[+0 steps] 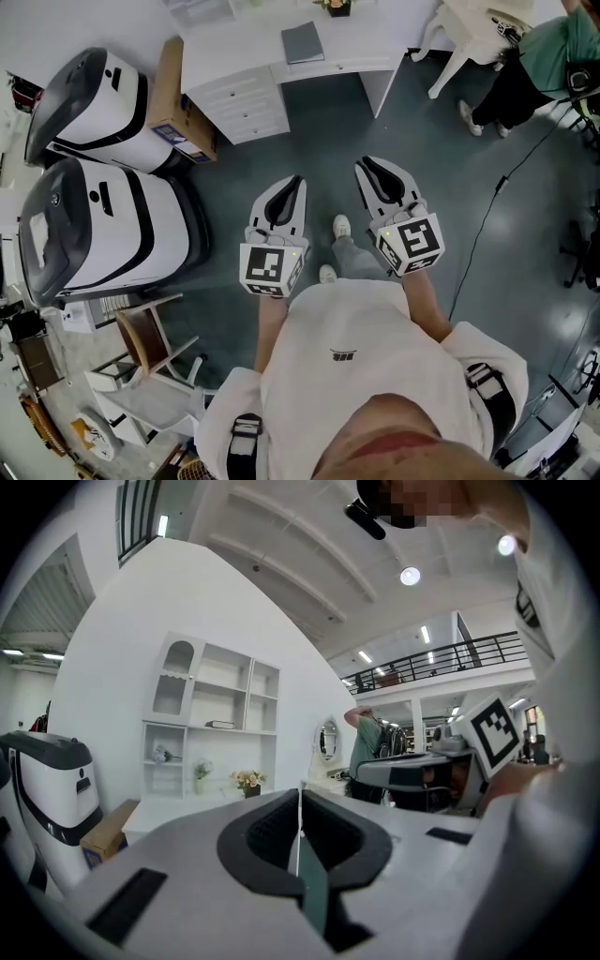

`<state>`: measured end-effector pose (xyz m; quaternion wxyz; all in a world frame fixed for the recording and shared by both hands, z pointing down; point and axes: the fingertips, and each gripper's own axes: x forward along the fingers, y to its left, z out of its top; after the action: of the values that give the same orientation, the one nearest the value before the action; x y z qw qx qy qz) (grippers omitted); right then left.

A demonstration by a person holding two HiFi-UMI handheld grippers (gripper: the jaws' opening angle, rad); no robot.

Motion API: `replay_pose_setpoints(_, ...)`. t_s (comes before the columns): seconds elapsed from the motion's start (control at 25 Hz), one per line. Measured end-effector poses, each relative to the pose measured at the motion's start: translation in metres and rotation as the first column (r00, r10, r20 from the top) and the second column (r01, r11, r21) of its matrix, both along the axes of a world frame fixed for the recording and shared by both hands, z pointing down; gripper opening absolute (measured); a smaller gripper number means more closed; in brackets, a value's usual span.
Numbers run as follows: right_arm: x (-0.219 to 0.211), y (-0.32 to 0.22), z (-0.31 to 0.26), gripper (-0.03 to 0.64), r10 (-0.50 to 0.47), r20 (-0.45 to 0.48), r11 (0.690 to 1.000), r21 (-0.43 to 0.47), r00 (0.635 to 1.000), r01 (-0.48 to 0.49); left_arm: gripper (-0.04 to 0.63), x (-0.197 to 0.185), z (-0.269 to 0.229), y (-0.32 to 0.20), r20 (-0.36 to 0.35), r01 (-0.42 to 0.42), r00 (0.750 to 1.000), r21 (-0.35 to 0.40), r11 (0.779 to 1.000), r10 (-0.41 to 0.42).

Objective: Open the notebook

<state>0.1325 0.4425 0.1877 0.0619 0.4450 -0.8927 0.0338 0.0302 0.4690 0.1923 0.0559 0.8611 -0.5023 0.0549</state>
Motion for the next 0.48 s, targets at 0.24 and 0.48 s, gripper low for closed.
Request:
replay_pose_setpoints(0.24, -0.005, -0.050, 0.004, 0.032, -0.029, 0.004, 1.000, -0.010, 1.000, 0.029, 0.000, 0.001, 0.005, -0.047, 0.007, 0.014, 1.000, -0.009, 1.000, -0.014)
replay_pose_setpoints(0.48, -0.006, -0.096, 0.002, 0.032, -0.056, 0.013, 0.998, -0.010, 0.998, 0.056, 0.000, 0.004, 0.004, -0.093, 0.014, 0.032, 0.999, -0.015, 0.999, -0.032)
